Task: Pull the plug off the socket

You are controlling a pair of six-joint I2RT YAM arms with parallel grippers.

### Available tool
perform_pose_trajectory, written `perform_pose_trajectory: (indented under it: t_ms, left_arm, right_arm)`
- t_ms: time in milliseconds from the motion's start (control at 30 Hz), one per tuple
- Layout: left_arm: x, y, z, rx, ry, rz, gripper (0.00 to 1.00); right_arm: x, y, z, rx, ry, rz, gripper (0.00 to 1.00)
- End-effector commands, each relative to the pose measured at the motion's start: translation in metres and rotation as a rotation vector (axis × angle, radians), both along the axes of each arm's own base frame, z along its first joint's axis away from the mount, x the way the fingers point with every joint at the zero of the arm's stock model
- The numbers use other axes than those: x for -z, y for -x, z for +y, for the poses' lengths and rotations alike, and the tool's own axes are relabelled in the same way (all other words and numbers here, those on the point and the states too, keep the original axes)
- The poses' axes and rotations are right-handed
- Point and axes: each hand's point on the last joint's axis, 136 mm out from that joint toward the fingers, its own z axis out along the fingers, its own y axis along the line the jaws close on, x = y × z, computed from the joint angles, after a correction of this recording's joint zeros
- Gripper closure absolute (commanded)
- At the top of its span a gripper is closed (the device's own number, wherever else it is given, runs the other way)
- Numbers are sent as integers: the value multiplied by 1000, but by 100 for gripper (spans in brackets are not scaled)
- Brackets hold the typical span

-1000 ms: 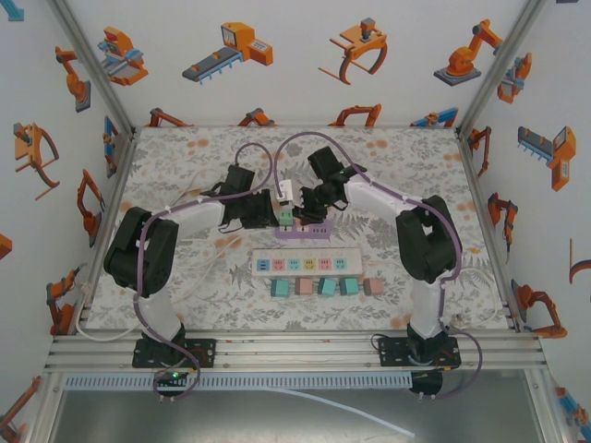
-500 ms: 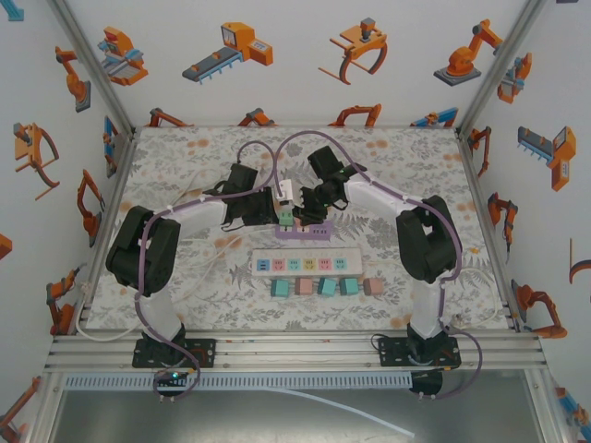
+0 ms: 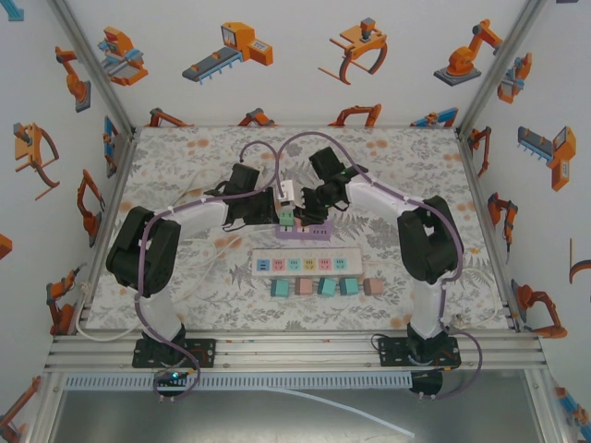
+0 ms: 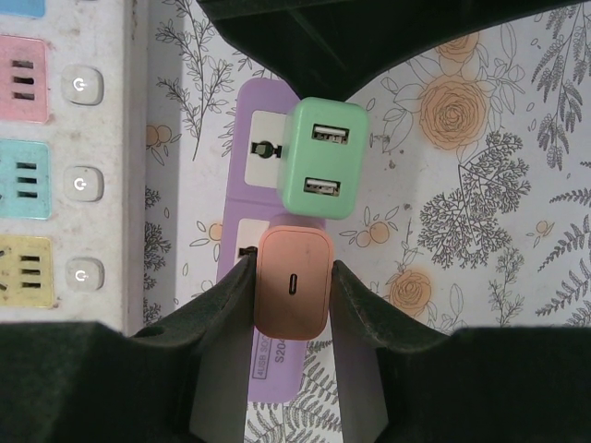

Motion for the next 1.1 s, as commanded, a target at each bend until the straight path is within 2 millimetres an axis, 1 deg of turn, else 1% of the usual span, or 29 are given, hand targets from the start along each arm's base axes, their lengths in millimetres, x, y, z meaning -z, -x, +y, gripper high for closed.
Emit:
perform_pose_trajectory:
  t_ms: [0, 100, 233, 367, 500, 633, 733, 833, 967, 1067]
  left_arm:
    - [101, 71, 66, 37, -364, 291, 56]
    - [106, 72, 69, 37, -386, 298, 56]
    - [107, 73, 76, 31, -424, 294, 56]
    - [105, 73, 78, 29, -431, 289, 56]
    - [100, 71, 75, 29, -419, 280, 55]
    - [86, 66, 66, 28, -368, 254, 55]
    - [71, 59, 58, 24, -321, 226, 55]
    - [56, 50, 49, 24, -281, 200, 54]
    - [37, 39, 40, 27, -230, 165, 53]
    - [19, 34, 32, 35, -182, 129, 53]
  right_arm:
    - [-35, 8, 4, -24, -100, -12, 83]
    - [-41, 8, 5, -25, -119, -12, 83]
    - [-52, 5, 5, -14, -160, -25, 83]
    - [-51, 4, 5, -12, -161, -34, 83]
    - [-51, 5, 3, -8, -155, -38, 83]
    - [-62, 4, 2, 31, -174, -42, 84]
    - [-75, -5, 1, 151, -220, -39, 84]
    - [-96, -13, -2, 301, -306, -30, 84]
    - [-120, -13, -12, 456, -408, 11, 87]
    - [-133, -11, -22, 572, -457, 70, 90]
